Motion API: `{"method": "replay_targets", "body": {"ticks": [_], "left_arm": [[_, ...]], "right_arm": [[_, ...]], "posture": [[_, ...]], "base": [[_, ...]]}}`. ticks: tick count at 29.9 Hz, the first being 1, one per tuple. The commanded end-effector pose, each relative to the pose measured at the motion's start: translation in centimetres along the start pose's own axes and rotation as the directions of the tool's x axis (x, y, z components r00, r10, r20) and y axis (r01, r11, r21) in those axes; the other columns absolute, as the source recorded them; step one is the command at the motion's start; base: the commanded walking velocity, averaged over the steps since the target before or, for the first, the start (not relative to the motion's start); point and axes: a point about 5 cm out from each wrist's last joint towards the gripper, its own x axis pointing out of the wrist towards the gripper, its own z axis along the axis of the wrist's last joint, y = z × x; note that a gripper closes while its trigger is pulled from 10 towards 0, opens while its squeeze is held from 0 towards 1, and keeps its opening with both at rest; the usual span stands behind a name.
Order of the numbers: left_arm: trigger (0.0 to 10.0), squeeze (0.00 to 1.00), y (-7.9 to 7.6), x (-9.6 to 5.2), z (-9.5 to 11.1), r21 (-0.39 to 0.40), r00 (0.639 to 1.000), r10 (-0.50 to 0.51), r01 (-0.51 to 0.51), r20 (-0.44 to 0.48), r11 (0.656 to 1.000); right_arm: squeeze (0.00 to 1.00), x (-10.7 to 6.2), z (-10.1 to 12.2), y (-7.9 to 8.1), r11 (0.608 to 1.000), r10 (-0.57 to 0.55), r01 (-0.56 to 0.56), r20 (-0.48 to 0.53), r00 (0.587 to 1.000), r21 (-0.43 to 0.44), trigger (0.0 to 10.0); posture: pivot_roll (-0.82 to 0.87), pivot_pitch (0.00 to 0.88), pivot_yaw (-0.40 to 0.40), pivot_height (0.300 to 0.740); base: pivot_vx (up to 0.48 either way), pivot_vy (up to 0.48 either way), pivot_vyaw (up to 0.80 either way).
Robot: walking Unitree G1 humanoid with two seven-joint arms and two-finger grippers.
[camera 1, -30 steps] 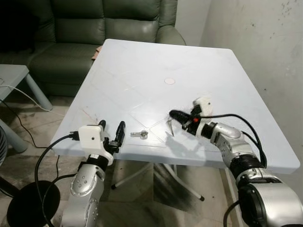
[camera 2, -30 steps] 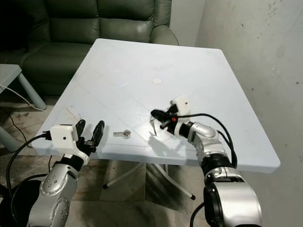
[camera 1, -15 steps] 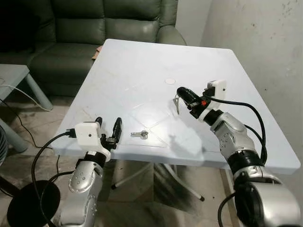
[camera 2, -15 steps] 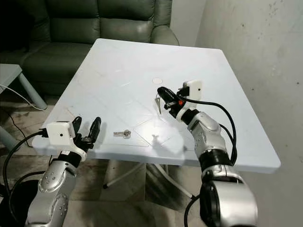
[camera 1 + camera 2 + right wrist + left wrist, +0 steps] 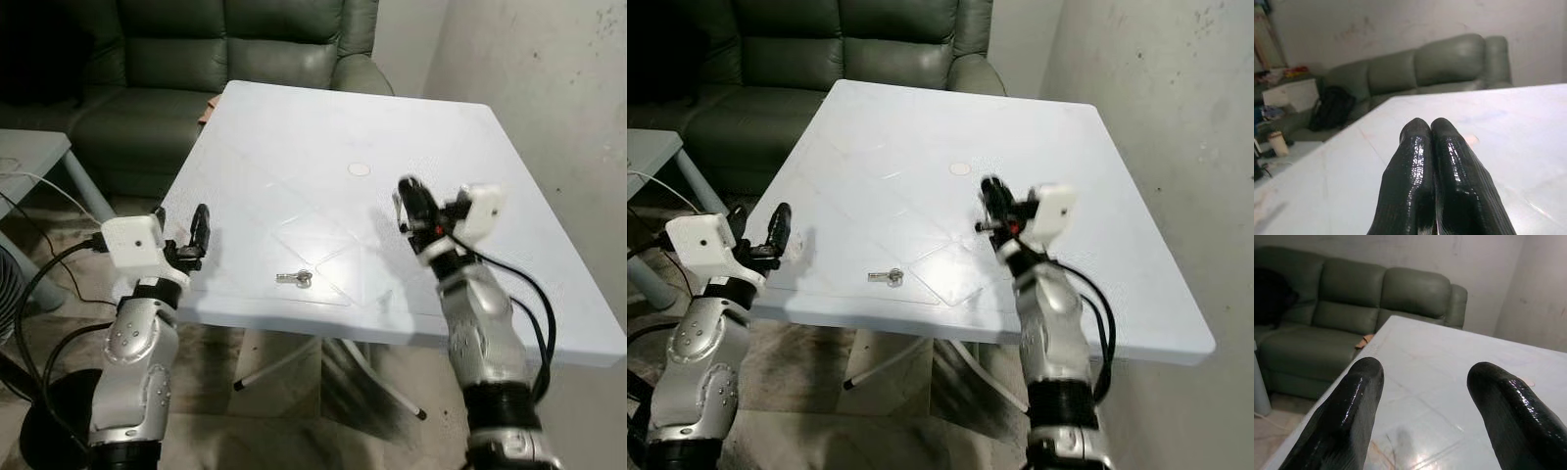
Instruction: Hang keys on a hook
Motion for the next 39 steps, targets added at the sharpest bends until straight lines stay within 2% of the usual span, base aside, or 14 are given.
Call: {"method": "replay_targets", "body": {"ticks": [1,7,16,17,19,21,25,30,35,39], "left_arm": [[10.0,0.00,0.4,-0.3,-0.3,-0.021,1.000,0.004,-0.004,-0.019,1.000],[10.0,0.00,0.7,-0.8,-1.0,-0.057,0.999,0.018,-0.021,-0.045,0.998],[10.0,0.00,0.8,-1.2,-1.7,-0.057,0.998,0.021,-0.025,-0.063,0.998],[10.0,0.00,0.7,-1.2,-1.7,-0.060,0.998,0.019,-0.022,-0.064,0.998],[10.0,0.00,0.7,-1.1,-1.8,-0.061,0.998,0.017,-0.021,-0.065,0.998],[10.0,0.00,0.6,-0.6,-2.0,-0.038,0.997,-0.002,-0.001,-0.075,0.999],[10.0,0.00,0.6,-0.1,-1.8,-0.016,0.997,-0.022,0.021,-0.074,1.000],[10.0,0.00,0.9,0.7,-1.3,0.025,0.994,-0.077,0.080,-0.079,0.997],[10.0,0.00,1.8,1.5,-0.7,0.064,0.994,-0.080,0.086,-0.079,0.994],[10.0,0.00,2.2,1.9,-0.3,0.073,0.997,-0.041,0.045,-0.065,0.996]], "right_arm": [[0.00,0.0,0.5,0.7,0.999,0.012,-0.011,0.022,1.000,-0.040,10.0],[0.00,-0.9,-0.2,1.1,0.997,-0.012,0.011,-0.007,1.000,-0.079,10.0],[0.00,-1.3,-0.8,1.1,0.995,-0.033,0.029,-0.036,0.999,-0.097,10.0],[0.00,-1.2,-1.4,1.1,0.991,-0.039,0.029,-0.077,0.996,-0.129,10.0],[0.00,-1.1,-1.6,1.1,0.989,-0.043,0.029,-0.094,0.995,-0.144,10.0],[0.00,-0.6,-1.6,1.4,0.984,-0.031,0.013,-0.098,0.995,-0.176,10.0],[0.00,-0.4,-1.5,1.5,0.984,-0.026,0.008,-0.101,0.995,-0.178,10.0],[0.00,-0.2,-1.1,0.9,0.980,-0.031,0.009,-0.105,0.994,-0.198,10.0],[0.00,0.0,-0.8,0.2,0.971,-0.015,-0.015,-0.120,0.993,-0.240,10.0],[0.00,0.2,-0.5,-0.4,0.961,-0.019,-0.016,-0.125,0.992,-0.276,10.0]], "posture": [[-0.10,0.003,-0.018,0.740],[-0.10,0.000,-0.014,0.740],[-0.10,0.000,-0.016,0.740],[-0.09,0.000,-0.019,0.740],[-0.09,0.000,-0.019,0.740],[-0.09,0.000,-0.019,0.740],[-0.09,0.000,-0.017,0.740],[-0.10,0.000,-0.018,0.740],[-0.10,0.004,-0.010,0.740],[-0.10,0.004,-0.008,0.740]], "base": [[0.000,0.000,0.00],[0.000,0.000,0.00],[0.000,0.000,0.00],[0.000,0.000,0.00],[0.000,0.000,0.00],[0.000,0.000,-0.53],[0.000,0.000,-0.75],[0.000,0.000,-0.76],[0.000,0.000,-0.76],[0.000,0.000,-0.77]]}}
